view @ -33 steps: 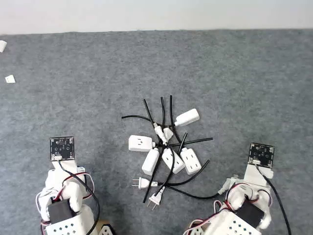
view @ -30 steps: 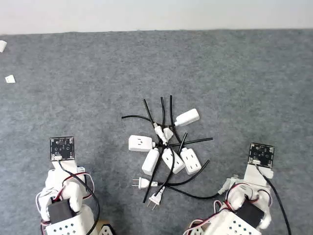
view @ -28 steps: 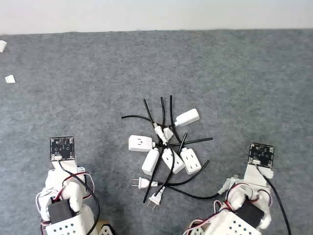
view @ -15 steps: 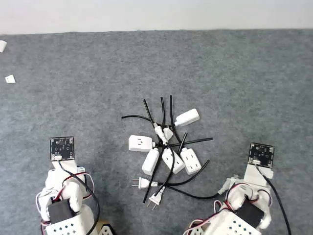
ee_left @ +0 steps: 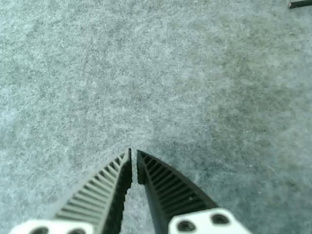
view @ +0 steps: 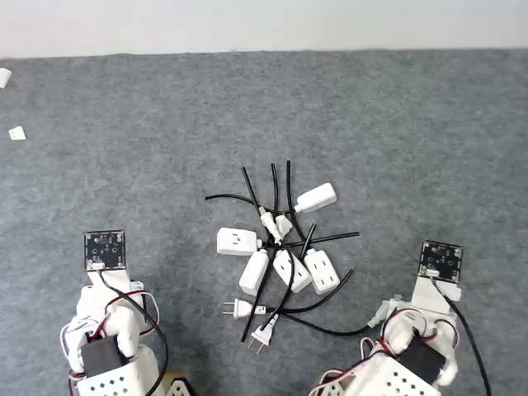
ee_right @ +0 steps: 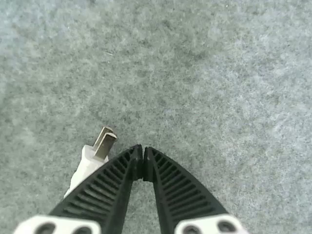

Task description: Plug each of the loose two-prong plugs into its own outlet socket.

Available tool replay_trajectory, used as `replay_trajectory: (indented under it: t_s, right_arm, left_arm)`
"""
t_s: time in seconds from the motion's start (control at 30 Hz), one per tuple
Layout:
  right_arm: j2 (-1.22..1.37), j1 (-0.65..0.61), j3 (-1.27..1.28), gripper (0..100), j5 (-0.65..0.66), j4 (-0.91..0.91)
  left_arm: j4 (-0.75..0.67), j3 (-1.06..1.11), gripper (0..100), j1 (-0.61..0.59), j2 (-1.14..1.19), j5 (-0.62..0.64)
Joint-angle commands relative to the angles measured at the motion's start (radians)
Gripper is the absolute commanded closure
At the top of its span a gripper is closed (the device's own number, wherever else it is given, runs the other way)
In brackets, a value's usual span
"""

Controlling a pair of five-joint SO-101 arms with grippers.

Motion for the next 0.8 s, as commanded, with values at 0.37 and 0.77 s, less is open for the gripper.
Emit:
replay_trajectory:
  t_s: [0.37,0.77]
  right_arm:
    - [0.001,-0.042,0.02,98.7,0.012,0.005]
    - [0.002,-0.254,0.02,98.7,0.014,0.01]
  left_arm:
    - [-0.011,-0.012,99,0.081,-0.018,-0.008]
    - [-0.018,-0.015,99,0.081,-0.018,-0.006]
